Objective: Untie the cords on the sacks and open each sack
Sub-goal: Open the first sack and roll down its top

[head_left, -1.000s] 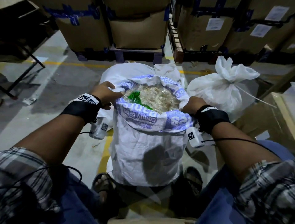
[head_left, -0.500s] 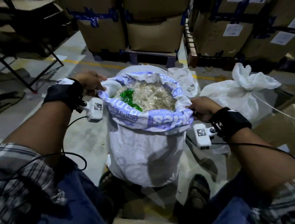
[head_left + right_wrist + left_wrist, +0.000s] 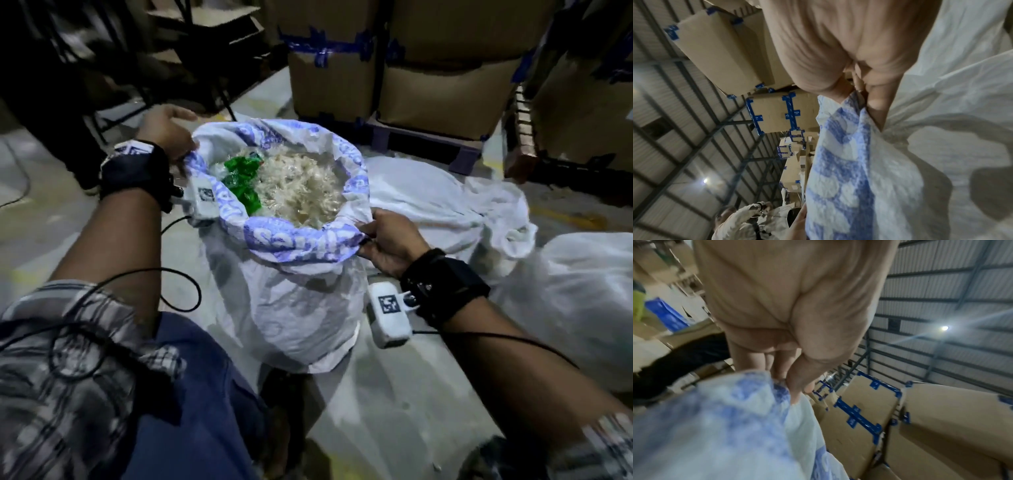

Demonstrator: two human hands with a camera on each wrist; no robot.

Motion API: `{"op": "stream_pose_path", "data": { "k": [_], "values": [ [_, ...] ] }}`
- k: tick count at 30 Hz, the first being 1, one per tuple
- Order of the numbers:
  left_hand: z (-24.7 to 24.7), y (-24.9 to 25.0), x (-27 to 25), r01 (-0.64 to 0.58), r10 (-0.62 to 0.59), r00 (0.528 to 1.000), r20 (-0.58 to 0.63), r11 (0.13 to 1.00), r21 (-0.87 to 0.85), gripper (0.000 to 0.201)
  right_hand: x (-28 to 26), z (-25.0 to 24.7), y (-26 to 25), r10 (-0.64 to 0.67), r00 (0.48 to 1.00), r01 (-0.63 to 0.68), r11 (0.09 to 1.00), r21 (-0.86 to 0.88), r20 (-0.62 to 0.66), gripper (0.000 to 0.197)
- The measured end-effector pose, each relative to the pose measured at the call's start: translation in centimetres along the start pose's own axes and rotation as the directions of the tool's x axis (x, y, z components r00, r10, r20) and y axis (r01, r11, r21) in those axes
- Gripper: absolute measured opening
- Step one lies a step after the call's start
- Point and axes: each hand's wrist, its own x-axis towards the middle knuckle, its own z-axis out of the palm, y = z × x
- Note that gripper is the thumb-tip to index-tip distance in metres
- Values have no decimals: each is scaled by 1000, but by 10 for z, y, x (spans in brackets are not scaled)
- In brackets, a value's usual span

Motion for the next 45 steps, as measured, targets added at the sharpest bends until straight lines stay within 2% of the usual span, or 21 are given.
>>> {"op": "stream_pose_path", "data": {
  "k": [4,7,10,12,13,14,16,17,19,20,22,24,25,26,29,33,35,37,40,42,45],
  "values": [
    [-18,-38,27,-46,47,999,-23,998,41,49,32,37,42,24,1000,-23,998,54,-15,37],
    [-15,-51,29,-55,37,991,131,989,138,46,48,49,73,46,995,-38,995,92,-86,40],
    [-3,-51,17,-14,-48,973,224,963,271,45,58,52,86,48,984,-35,996,79,-171,40],
    [7,-55,9,38,-130,964,231,931,363,67,64,50,83,41,981,-30,998,57,-188,33],
    [14,-57,5,109,-205,950,237,925,364,75,67,49,80,48,982,-46,999,18,-181,31],
    [20,-56,-2,189,-271,925,264,936,298,76,68,47,77,64,983,-71,997,-38,-172,29],
    [37,-52,-11,326,-360,881,306,932,157,62,66,45,71,91,987,-108,986,-129,-135,26],
    [45,-49,-12,304,-343,893,292,937,172,52,66,43,70,94,989,-110,984,-141,-114,28],
    [57,-41,-13,203,-255,951,175,942,265,33,67,44,71,76,993,-85,991,-100,-88,33],
    [59,-41,-10,186,-215,970,117,959,215,32,68,46,73,54,995,-60,996,-68,-79,35],
    [56,-46,-3,221,-222,971,85,975,26,39,69,51,78,-19,997,19,1000,-10,-78,37],
    [42,-57,7,277,-273,961,46,935,-222,19,74,58,82,-93,993,98,993,60,-79,38],
    [33,-61,12,253,-259,966,12,931,-263,16,76,61,83,-121,990,128,987,99,-77,39],
    [25,-67,16,227,-236,972,0,934,-275,23,79,65,85,-143,987,151,980,128,-74,39],
    [11,-80,23,222,-235,972,12,897,-382,22,87,79,92,-216,976,219,967,127,-41,31],
    [21,-97,21,290,-310,950,28,849,-443,13,92,88,116,-218,976,217,976,-25,-20,27],
    [32,-92,17,350,-376,926,35,819,-454,36,96,84,121,-168,985,164,981,-99,-38,27],
    [40,-78,12,368,-393,919,-13,872,-323,65,101,77,121,-131,990,125,985,-115,-43,28],
    [46,-51,4,231,-239,960,-143,970,-69,84,103,66,110,-96,995,91,988,-122,-39,36],
    [53,-26,-6,86,-74,983,-170,994,61,78,101,60,102,-82,996,77,990,-116,-38,36],
    [74,10,-27,-102,123,990,-68,962,254,58,98,47,93,-50,999,48,986,-162,-7,36]
  ]
}}
